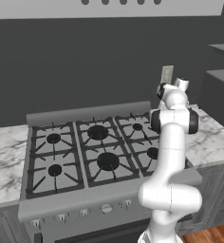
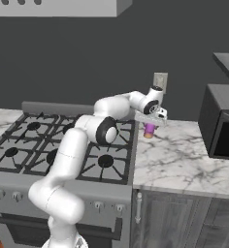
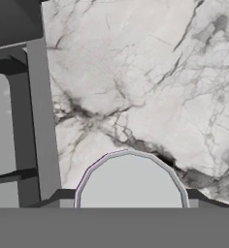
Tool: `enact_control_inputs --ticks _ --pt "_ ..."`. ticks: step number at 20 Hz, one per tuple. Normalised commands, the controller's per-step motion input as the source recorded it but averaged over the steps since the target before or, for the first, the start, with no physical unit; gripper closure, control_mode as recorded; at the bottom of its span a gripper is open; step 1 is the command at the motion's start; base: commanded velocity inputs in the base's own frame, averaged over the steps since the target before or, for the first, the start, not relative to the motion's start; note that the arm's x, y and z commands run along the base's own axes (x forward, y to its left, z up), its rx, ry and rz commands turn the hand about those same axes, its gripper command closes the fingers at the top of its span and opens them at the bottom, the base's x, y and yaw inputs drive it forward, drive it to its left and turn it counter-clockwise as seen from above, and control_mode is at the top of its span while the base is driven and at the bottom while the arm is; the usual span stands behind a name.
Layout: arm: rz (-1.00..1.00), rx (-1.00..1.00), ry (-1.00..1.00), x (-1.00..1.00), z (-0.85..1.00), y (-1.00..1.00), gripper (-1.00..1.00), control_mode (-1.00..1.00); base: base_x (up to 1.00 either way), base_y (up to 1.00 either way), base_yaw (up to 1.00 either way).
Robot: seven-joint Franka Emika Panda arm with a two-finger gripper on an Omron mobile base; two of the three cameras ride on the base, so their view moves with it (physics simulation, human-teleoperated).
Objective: Four empty soda cans are scattered around the kitchen. Gather all the cans and cluster them next to the stove for recycling.
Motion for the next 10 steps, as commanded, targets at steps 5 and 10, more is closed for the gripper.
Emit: enact_control_inputs --ticks 5,10 --pt "0.00 -0.04 -0.09 0.00 -0.25 0.05 1.00 -1.00 0.00 0.00 0.00" --pt "0.00 -0.03 -0.01 0.00 -0.19 0.12 1.00 -1.00 0.00 0.00 0.00"
